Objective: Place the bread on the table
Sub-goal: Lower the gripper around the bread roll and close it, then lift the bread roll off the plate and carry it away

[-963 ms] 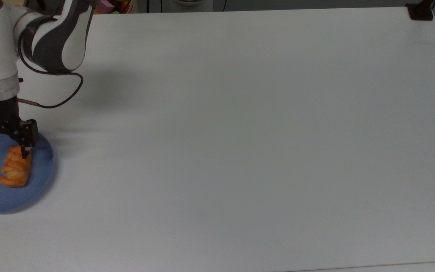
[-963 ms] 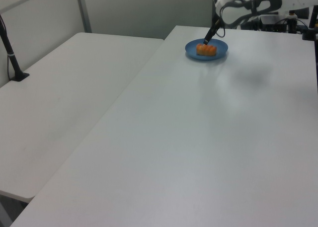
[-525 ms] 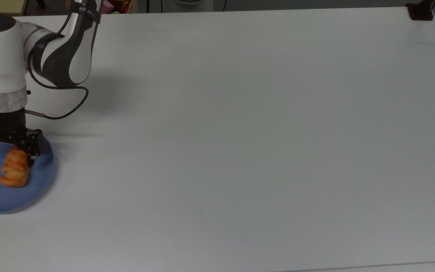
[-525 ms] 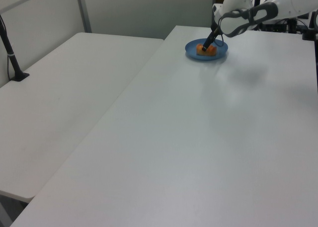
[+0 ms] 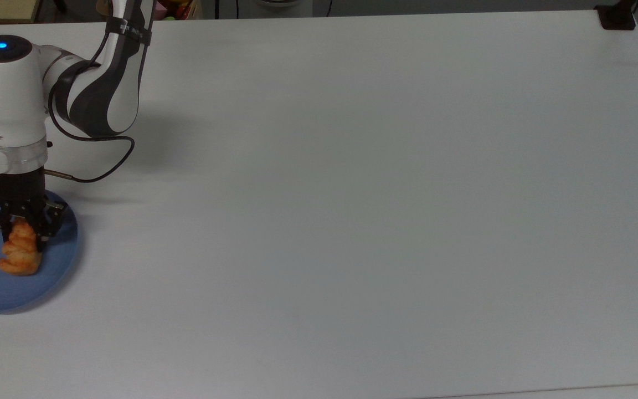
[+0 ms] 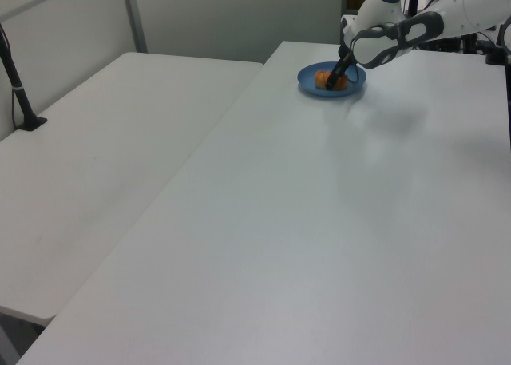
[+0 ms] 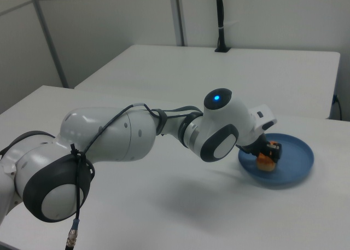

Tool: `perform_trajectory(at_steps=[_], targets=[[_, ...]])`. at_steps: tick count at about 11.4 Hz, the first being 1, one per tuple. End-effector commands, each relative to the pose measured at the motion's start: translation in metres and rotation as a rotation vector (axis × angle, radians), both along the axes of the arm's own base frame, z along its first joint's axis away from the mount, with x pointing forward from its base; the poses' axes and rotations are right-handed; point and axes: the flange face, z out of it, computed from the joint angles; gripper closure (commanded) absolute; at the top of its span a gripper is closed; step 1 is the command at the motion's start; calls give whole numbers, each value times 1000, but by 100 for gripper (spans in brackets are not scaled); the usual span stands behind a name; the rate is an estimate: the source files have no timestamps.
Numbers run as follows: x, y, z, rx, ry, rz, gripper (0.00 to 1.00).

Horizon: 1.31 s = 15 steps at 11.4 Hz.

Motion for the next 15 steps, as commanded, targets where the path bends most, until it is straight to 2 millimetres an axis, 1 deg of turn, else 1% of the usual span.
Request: perform_trajectory(at_steps=[1,3,4,6,7,8,10,11,12,13,15], targets=[[2,3,2,9,-16,0,63],[-4,3,24,7,-25,-1,63],[-8,5,43,1,-34,0,62],[-20,18,85,0,-56,7,62],[-25,24,97,10,-46,12,62],[-30,37,123,32,-8,29,62],[-49,59,178,83,91,55,61],[-59,76,198,110,155,78,54],[-73,93,217,135,224,108,54],[-91,113,230,154,284,136,54],[-125,157,242,171,350,193,54]])
